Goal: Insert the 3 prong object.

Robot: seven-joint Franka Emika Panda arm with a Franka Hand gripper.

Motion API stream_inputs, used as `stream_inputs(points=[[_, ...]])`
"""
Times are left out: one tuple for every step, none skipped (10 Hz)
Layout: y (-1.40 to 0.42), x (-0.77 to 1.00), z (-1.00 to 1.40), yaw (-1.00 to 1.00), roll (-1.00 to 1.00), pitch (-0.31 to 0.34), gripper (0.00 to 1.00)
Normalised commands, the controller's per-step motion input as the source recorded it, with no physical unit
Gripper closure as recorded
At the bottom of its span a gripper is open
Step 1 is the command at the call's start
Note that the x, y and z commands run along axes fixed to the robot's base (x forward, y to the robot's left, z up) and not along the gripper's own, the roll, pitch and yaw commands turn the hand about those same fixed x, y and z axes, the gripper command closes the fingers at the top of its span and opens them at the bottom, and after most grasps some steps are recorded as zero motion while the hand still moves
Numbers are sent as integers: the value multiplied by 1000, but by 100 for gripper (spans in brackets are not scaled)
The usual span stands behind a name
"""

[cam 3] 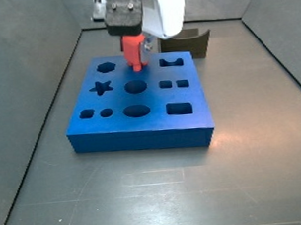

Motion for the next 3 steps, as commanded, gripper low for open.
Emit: stream_inputs(points=[[-43,0,-171,0,30,0,100],[0,0,0,0,-4,0,100],[0,0,0,0,0,0,100]])
